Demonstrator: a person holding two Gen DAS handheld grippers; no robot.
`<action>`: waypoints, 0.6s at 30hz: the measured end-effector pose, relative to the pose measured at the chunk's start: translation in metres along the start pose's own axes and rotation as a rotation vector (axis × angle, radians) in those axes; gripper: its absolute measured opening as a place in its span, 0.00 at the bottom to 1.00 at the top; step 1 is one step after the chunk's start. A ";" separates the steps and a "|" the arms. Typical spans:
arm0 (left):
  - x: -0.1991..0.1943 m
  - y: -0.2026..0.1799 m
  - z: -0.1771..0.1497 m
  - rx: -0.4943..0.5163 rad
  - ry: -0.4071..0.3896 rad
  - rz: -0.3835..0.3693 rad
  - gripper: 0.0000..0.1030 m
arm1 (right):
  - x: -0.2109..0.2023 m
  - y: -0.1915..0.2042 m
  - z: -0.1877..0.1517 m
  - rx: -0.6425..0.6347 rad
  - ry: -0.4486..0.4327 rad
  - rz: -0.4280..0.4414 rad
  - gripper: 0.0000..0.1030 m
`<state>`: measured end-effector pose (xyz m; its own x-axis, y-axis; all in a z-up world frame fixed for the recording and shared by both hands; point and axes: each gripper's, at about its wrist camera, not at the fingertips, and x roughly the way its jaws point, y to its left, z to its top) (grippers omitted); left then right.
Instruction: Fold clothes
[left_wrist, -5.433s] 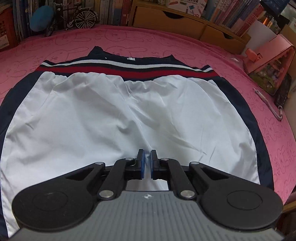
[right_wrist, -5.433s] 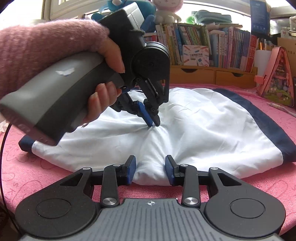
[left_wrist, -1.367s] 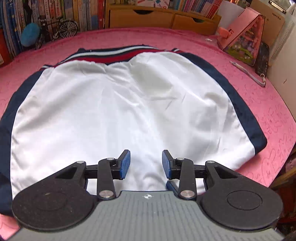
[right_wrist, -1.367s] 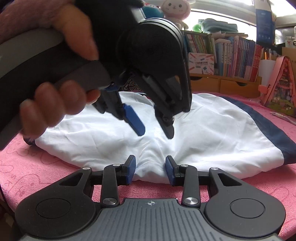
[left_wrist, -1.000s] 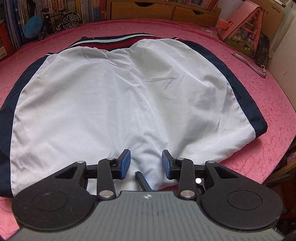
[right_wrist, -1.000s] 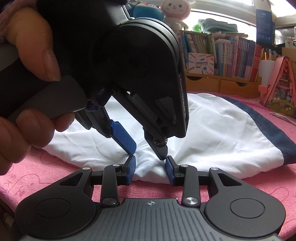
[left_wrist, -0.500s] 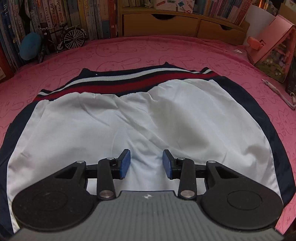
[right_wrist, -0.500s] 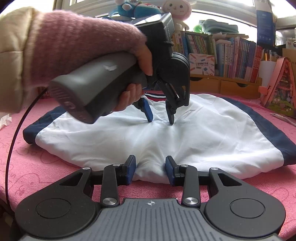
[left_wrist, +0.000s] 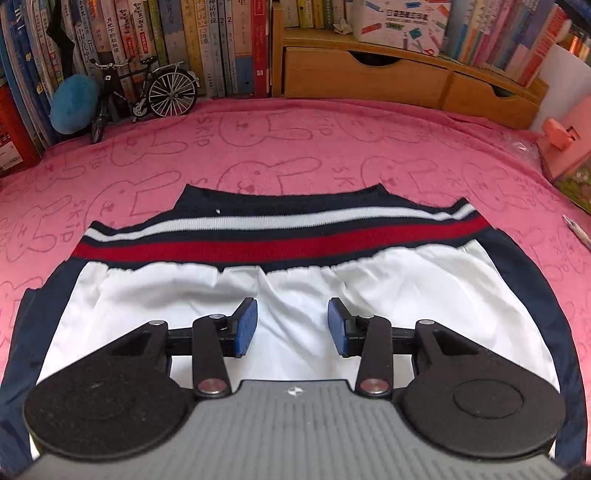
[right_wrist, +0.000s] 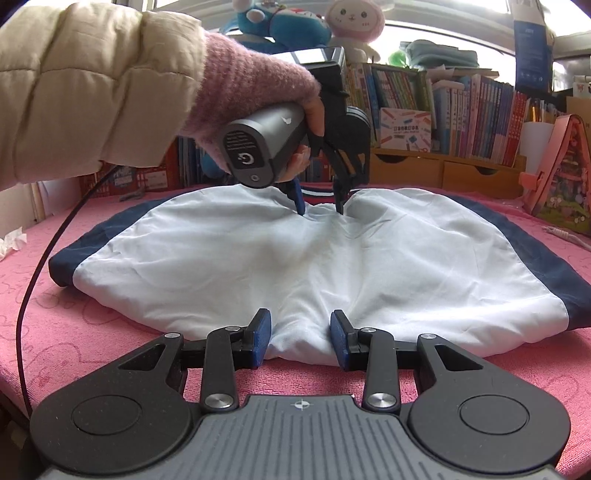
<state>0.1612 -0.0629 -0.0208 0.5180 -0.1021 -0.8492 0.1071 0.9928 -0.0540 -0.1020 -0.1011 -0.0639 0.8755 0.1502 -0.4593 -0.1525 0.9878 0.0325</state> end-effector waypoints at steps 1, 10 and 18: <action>-0.012 -0.001 -0.010 0.020 -0.012 -0.021 0.38 | 0.000 0.000 0.000 0.001 0.000 0.000 0.35; -0.065 -0.015 -0.101 0.131 0.007 -0.089 0.38 | 0.001 -0.001 0.001 0.002 -0.003 -0.002 0.35; -0.047 -0.023 -0.108 0.168 -0.028 -0.052 0.41 | 0.001 0.001 0.000 -0.005 -0.006 -0.011 0.35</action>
